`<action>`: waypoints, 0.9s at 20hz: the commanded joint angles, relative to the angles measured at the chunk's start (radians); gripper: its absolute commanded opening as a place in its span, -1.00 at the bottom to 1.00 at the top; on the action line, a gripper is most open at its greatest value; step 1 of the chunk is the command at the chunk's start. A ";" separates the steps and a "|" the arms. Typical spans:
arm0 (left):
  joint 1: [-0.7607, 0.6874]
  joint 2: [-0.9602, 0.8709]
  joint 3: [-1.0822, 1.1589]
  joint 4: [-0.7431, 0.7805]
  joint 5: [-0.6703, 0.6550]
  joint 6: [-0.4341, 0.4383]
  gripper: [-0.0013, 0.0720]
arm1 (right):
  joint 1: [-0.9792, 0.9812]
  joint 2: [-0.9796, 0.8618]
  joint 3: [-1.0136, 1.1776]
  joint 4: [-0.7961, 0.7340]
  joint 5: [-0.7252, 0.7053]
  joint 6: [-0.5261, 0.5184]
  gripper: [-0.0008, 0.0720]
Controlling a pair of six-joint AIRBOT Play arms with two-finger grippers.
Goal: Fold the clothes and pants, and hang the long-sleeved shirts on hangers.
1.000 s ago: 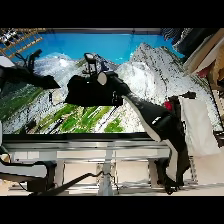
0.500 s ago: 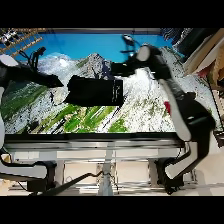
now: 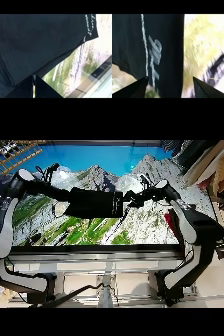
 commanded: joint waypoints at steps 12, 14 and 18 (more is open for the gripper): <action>0.003 0.035 0.000 0.016 -0.316 -0.090 -0.95 | 0.037 0.018 0.347 -0.004 0.094 0.241 -0.93; 0.003 0.074 0.000 0.015 -0.348 -0.109 -0.95 | -0.056 0.182 0.347 -0.081 0.124 0.343 -0.93; 0.000 0.166 0.000 0.014 -0.370 -0.108 -0.95 | -0.340 0.478 0.347 -0.120 0.224 0.480 -0.93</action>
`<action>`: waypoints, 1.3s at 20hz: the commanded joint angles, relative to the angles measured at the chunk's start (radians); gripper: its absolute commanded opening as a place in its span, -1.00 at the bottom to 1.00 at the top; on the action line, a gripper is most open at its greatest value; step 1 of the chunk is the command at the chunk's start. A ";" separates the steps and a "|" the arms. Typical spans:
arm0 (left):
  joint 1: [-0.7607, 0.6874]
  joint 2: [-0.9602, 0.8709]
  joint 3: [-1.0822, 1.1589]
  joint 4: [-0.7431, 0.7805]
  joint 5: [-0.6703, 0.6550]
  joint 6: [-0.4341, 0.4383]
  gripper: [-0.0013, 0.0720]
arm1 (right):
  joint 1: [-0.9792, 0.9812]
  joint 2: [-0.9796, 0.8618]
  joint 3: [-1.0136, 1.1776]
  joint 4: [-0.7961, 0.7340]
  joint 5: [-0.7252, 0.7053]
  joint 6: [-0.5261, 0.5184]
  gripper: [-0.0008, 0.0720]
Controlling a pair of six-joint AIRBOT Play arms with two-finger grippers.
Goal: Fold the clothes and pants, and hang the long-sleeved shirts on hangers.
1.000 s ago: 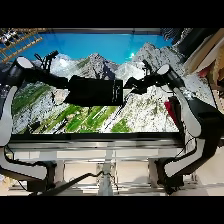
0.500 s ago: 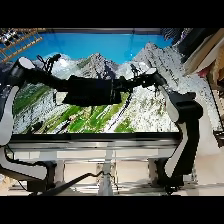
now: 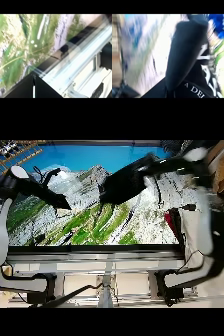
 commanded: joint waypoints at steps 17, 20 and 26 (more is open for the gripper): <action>0.000 0.103 0.000 0.002 -0.033 0.040 -0.95 | -1.311 0.669 -0.695 -0.527 0.533 -0.089 -0.93; 0.000 0.103 0.000 0.002 -0.033 0.040 -0.95 | -1.396 0.668 -0.703 -0.565 0.468 -0.098 -0.93; 0.000 0.103 0.001 0.002 -0.034 0.039 -0.43 | -1.396 0.588 -0.719 -0.691 0.383 -0.101 0.15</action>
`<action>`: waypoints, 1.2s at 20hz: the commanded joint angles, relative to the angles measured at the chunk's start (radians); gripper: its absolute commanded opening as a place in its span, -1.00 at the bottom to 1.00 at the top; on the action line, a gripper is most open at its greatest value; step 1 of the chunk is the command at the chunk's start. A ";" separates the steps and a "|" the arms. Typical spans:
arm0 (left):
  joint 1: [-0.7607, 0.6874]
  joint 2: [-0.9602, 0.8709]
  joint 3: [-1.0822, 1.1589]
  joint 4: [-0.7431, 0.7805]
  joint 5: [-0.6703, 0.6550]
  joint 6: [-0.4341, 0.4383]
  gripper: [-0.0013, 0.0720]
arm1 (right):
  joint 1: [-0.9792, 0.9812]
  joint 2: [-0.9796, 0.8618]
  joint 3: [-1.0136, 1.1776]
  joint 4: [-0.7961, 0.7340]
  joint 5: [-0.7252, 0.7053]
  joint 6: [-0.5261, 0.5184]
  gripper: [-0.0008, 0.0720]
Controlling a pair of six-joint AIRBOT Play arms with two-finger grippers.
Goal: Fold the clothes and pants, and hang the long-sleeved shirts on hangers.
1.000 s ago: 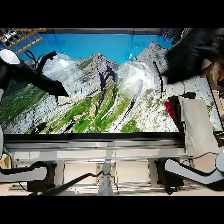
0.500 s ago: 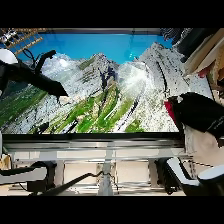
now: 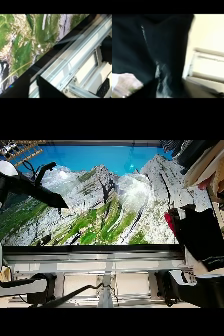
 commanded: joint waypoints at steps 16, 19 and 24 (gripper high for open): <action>0.183 0.218 0.065 0.801 0.401 -0.429 -0.54 | 1.375 -0.068 -0.035 0.092 -0.829 -0.165 -0.92; 0.196 0.233 0.065 0.801 0.405 -0.429 -0.54 | 1.569 -0.067 -0.034 0.028 -1.067 -0.165 -0.30; 0.195 0.232 0.065 0.801 0.405 -0.429 -0.54 | 1.734 -0.067 -0.033 0.040 -1.267 -0.165 0.00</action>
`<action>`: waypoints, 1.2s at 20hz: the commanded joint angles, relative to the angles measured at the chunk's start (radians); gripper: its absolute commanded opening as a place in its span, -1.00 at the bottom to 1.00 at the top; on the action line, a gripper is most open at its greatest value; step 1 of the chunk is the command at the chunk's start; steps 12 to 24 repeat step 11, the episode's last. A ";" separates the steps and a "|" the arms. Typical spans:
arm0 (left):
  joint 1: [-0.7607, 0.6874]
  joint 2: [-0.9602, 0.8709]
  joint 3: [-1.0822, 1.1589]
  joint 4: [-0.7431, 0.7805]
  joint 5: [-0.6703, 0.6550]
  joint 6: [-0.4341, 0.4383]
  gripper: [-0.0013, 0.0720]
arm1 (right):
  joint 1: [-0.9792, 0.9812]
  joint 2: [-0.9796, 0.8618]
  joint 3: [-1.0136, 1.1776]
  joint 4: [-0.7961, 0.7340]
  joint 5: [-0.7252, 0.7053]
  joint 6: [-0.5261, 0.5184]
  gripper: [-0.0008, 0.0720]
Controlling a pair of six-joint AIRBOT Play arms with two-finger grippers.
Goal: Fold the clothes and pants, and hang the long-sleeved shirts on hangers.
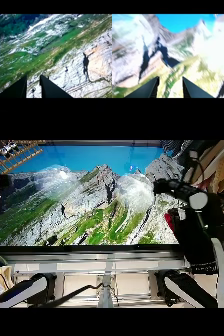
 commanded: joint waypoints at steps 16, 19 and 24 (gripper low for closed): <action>0.005 0.006 0.001 0.013 0.019 -0.010 -0.54 | 0.147 0.001 -0.002 -0.029 -0.159 -0.001 0.00; 0.005 0.006 0.001 0.013 0.019 -0.010 -0.54 | 0.147 0.001 -0.002 -0.029 -0.159 -0.001 0.00; 0.005 0.006 0.001 0.013 0.019 -0.010 -0.54 | 0.147 0.001 -0.002 -0.029 -0.159 -0.001 0.00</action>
